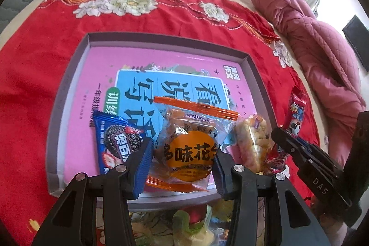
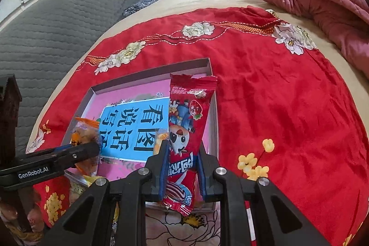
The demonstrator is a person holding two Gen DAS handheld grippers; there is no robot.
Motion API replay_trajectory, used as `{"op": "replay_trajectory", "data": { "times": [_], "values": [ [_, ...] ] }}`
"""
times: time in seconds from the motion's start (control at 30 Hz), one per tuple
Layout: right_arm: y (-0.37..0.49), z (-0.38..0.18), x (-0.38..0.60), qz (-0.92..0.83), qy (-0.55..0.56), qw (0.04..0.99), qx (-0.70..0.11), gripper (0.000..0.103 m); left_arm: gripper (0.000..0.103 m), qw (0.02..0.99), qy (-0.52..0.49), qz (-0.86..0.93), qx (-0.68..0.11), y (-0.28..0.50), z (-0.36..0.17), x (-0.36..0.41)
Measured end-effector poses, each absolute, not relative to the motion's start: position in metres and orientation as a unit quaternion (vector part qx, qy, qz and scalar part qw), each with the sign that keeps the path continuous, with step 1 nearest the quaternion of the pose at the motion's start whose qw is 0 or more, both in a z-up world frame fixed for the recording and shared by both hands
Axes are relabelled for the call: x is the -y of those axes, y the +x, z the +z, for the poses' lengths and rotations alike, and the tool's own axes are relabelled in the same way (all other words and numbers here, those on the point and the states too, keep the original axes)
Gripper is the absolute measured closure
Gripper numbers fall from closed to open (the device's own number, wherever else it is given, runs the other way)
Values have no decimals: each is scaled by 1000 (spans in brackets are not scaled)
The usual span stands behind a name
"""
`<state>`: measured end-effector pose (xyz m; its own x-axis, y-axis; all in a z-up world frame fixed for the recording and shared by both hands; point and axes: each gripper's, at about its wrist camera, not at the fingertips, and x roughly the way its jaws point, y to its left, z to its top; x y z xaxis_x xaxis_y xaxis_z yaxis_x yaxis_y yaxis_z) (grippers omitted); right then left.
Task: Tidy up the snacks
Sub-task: 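Carry both packets over the box toward the workbook, then lower the red candy packet into the box and open the right tool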
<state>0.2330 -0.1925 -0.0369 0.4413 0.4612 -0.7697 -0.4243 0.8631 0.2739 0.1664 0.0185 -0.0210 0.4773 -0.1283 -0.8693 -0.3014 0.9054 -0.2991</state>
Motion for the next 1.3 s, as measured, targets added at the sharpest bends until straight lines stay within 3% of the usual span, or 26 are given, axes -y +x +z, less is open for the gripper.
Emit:
{"op": "replay_trajectory", "data": {
  "times": [0.8,1.1,1.3],
  "values": [
    [234,-52,188,288,92,822,-482,81,54,823,-196,42,-531,176,-40,-10],
    [228,-46,177,275,20,842,-464,81,53,817,-199,45,-540,177,-47,-10],
    [231,-47,186,268,40,840,-471,78,53,815,-201,48,-541,177,-46,-11]
  ]
}}
